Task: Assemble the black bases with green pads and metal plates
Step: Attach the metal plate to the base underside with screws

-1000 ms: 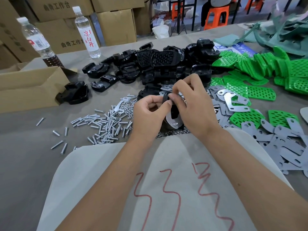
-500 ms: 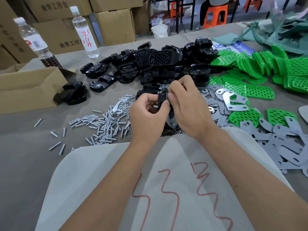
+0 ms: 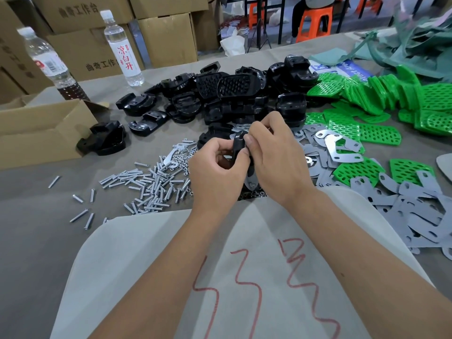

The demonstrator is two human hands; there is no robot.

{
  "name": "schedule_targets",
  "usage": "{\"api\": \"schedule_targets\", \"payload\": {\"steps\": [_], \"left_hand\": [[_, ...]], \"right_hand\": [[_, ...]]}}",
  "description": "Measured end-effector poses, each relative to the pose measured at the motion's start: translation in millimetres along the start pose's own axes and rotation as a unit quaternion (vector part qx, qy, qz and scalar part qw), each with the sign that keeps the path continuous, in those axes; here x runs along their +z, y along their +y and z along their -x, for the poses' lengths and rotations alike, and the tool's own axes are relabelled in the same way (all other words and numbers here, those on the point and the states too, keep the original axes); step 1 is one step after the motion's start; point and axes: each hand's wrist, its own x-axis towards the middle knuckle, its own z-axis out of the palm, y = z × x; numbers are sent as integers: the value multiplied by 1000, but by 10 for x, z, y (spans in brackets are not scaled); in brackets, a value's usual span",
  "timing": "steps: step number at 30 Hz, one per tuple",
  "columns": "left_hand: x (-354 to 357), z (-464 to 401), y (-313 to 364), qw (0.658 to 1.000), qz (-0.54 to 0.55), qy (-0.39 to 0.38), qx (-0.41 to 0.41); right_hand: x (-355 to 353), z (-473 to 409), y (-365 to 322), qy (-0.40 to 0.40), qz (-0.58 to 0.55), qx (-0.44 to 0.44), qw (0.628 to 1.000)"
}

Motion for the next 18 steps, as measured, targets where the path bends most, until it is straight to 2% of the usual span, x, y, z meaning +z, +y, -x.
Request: {"api": "schedule_targets", "payload": {"steps": [7, 13, 18], "left_hand": [[-2, -12, 5, 1000, 0, 14, -16], [4, 2, 29, 1000, -11, 12, -9], [-5, -2, 7, 1000, -11, 17, -13]], "right_hand": [[13, 9, -7, -29, -13, -8, 999], [20, 2, -10, -3, 17, 7, 1000], [5, 20, -32, -38, -19, -2, 999]]}}
